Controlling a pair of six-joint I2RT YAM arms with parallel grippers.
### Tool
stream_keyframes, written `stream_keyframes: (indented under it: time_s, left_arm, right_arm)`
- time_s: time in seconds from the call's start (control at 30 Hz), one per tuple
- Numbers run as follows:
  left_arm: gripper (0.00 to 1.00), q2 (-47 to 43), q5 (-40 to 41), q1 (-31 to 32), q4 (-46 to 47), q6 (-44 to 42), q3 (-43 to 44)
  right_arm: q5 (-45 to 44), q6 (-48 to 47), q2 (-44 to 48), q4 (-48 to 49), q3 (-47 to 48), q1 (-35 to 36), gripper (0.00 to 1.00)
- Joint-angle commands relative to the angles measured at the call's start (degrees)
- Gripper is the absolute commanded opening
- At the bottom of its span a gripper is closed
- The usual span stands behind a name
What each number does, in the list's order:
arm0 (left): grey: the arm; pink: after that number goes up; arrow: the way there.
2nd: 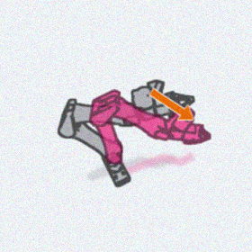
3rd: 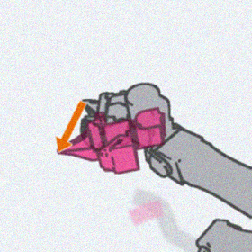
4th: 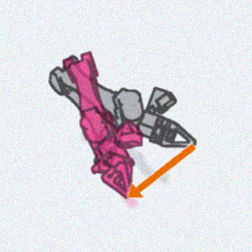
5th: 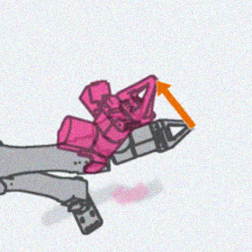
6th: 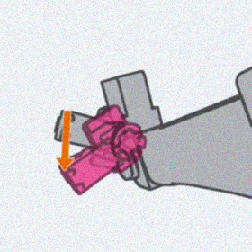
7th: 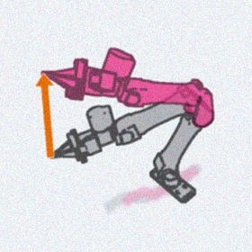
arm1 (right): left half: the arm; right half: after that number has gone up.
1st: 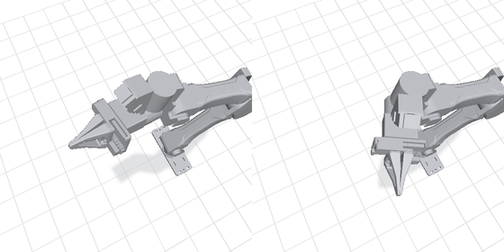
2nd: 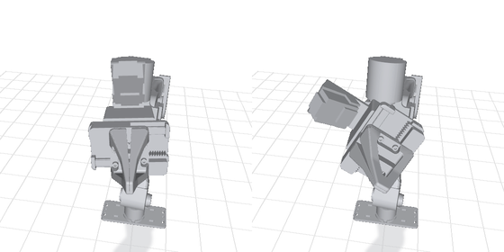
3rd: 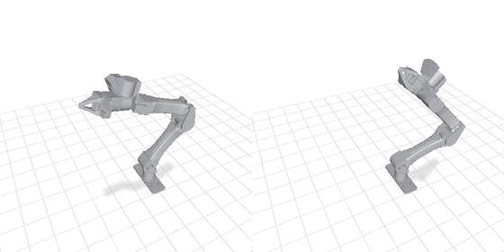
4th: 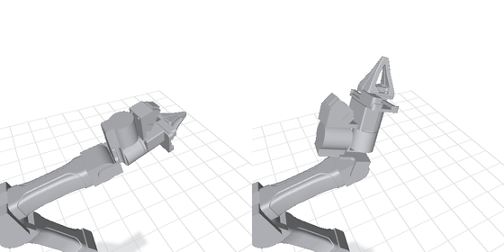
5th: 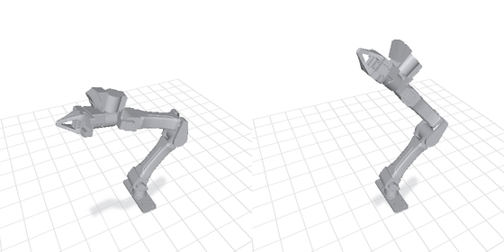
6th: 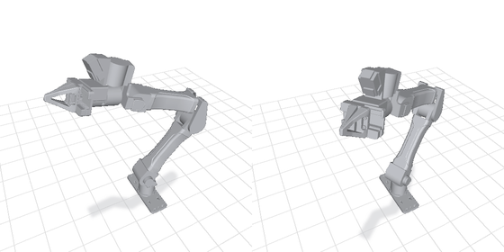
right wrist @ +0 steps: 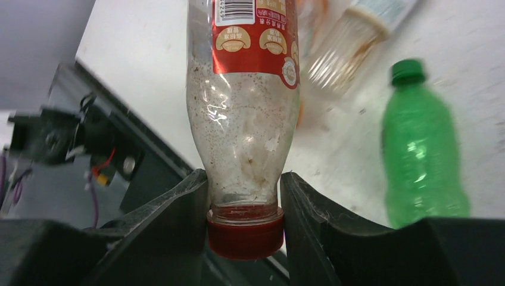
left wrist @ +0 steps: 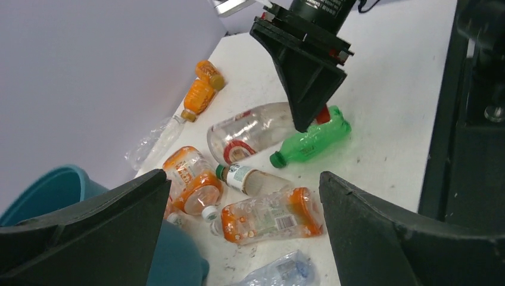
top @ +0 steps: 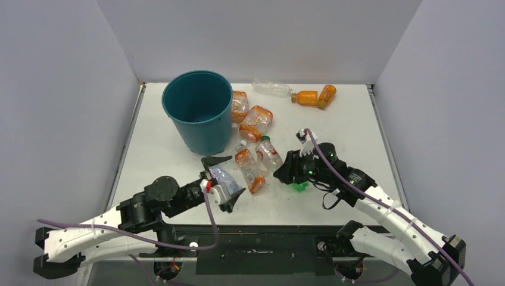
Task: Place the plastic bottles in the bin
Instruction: Pick up the plastic bottle at the center of the board, then place the plastic bottle in the trash bin.
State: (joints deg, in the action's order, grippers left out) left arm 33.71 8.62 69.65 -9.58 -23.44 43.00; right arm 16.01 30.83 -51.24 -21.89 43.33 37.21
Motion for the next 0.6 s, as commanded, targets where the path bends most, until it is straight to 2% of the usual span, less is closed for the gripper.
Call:
stream_keyframes:
  time_s: [0.0, 0.17, 0.43, 0.53, 0.57]
  left_arm:
    - [0.96, 6.3, 7.6, 5.4, -7.1, -16.4, 3.5]
    - [0.96, 14.8, 21.5, 10.2, -8.4, -28.2, 2.5]
    - [0.96, 15.5, 20.2, 10.2, 0.2, -38.1, 1.9]
    - [0.99, 16.2, 18.9, 10.1, 1.5, -40.0, 3.0]
    - [0.94, 16.5, 18.3, 10.2, 1.2, -40.4, 3.4]
  right_arm:
    - [8.7, -0.1, 0.6, -6.9, 4.8, 4.6, 0.05]
    - [10.5, -2.1, 1.0, -10.4, 8.9, 6.6, 0.05]
    - [11.2, -3.9, -0.1, -14.8, 12.6, 9.7, 0.05]
    - [10.8, -4.1, -0.6, -15.7, 13.5, 11.3, 0.05]
    - [10.8, -4.0, -0.8, -15.6, 13.7, 11.9, 0.05]
